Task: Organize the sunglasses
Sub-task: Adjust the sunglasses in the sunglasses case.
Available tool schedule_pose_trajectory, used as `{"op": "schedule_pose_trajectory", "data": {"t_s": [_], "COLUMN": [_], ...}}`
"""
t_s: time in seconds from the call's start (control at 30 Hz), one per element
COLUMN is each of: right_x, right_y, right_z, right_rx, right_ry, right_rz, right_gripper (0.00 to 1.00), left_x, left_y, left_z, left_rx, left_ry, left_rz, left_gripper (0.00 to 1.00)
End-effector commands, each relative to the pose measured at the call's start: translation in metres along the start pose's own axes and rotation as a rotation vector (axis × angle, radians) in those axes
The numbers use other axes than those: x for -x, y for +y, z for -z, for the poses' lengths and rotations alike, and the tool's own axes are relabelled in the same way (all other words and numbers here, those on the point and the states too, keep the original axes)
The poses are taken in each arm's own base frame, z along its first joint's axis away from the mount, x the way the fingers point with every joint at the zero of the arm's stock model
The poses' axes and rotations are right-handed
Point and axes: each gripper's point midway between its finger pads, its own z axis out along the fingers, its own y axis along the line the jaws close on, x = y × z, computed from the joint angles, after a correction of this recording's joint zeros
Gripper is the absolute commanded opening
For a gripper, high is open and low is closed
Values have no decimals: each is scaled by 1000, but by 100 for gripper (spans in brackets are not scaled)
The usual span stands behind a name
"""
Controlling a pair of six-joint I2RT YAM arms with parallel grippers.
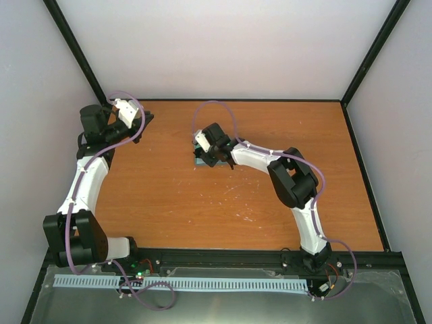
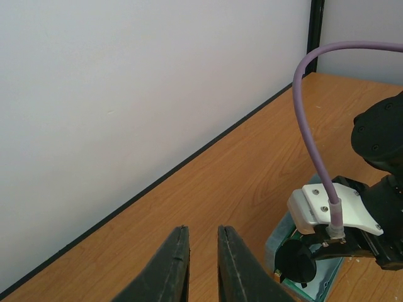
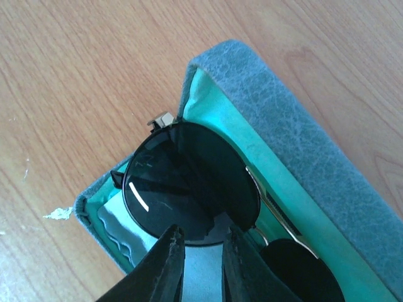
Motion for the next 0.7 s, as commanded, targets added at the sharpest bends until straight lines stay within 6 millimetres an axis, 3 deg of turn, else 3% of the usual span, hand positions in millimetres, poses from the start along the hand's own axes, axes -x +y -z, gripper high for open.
{"op": "schedule_pose_trajectory", "data": {"t_s": [0.0, 0.27, 0.67], "right_x": [11, 7, -26], "right_y": [-7, 2, 16], "right_z": [-6, -16, -14], "right_rx": [-24, 31, 139], "right_ry": [-28, 1, 111], "right_rz": [-28, -31, -50], "right_gripper": [18, 34, 25], "left_x": [12, 9, 10], "left_y": [2, 2, 2], "left_z": [7, 7, 7], "left_rx": [16, 14, 10], "left_ry": [-31, -27, -32], "left_rz": [-22, -15, -17], "left_gripper": [16, 16, 16]}}
